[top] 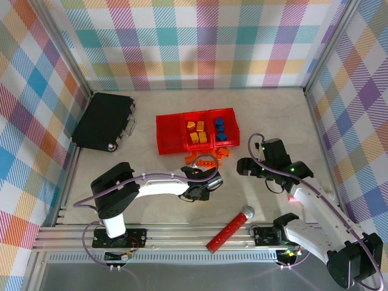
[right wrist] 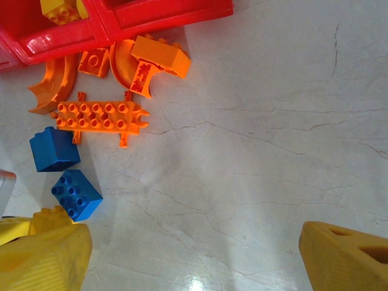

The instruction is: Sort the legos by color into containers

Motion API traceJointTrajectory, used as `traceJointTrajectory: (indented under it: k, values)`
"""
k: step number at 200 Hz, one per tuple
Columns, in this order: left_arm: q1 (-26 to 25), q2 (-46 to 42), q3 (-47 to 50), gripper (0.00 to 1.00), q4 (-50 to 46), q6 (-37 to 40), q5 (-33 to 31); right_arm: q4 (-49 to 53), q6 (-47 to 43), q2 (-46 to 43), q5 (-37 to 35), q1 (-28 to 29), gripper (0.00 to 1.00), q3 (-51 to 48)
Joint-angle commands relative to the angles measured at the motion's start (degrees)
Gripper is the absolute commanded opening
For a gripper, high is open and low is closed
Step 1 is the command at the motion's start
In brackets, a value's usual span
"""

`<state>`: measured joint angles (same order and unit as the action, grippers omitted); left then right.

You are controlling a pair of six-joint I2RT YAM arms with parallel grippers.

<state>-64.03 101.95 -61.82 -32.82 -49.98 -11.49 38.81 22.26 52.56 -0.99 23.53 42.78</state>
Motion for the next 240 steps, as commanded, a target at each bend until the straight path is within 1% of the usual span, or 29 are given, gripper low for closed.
traceJointTrajectory:
  k: [1, 44, 71, 104, 123, 133, 162, 186, 212, 240]
  values:
    - [0.48, 0.92, -0.58, 0.4, -0.27, -0.52, -0.33, -0.22, 0.37, -0.62, 0.82, -0.33, 0.89, -0.77]
    - [0.48, 0.62, -0.6, 0.31, -0.25, -0.48, -0.29, -0.18, 0.33, -0.7, 0.81, -0.33, 0.89, -0.79]
    - [0.48, -1.49, -0.69, 0.27, -1.29, -0.47, -0.63, -0.11, 0.41, -0.71, 0.62, -0.34, 0.89, -0.7]
    - [0.48, -8.37, -2.66, 0.26, -5.15, 1.63, -2.94, 0.05, 0.32, -1.18, 0.29, -0.33, 0.89, -0.51]
    - [0.72, -12.56, -5.24, 0.31, -9.35, 2.94, -7.12, -0.08, 0.24, -1.29, -0.06, -0.33, 0.89, -0.24]
    - [1.24, -14.03, -6.99, 0.31, -11.52, 4.03, -8.6, -0.27, 0.17, -1.15, -0.12, -0.33, 0.89, -0.14]
    - [4.95, -16.08, -11.81, 0.31, -14.96, 8.73, -10.85, -0.98, 0.43, -0.63, 0.24, -0.33, 0.89, -0.25]
    - [10.34, -15.15, -16.01, 0.31, -13.94, 14.17, -10.03, -1.36, 0.38, -0.26, 0.63, -0.33, 0.89, -0.2]
    - [16.36, -11.01, -21.88, 0.31, -11.17, 19.07, -7.16, -1.13, 0.33, -0.41, 0.81, -0.33, 0.89, -0.07]
    - [20.29, -4.38, -29.15, 0.3, -8.3, 22.59, -4.59, -0.67, 0.0, -0.54, 0.64, -0.31, 0.89, 0.14]
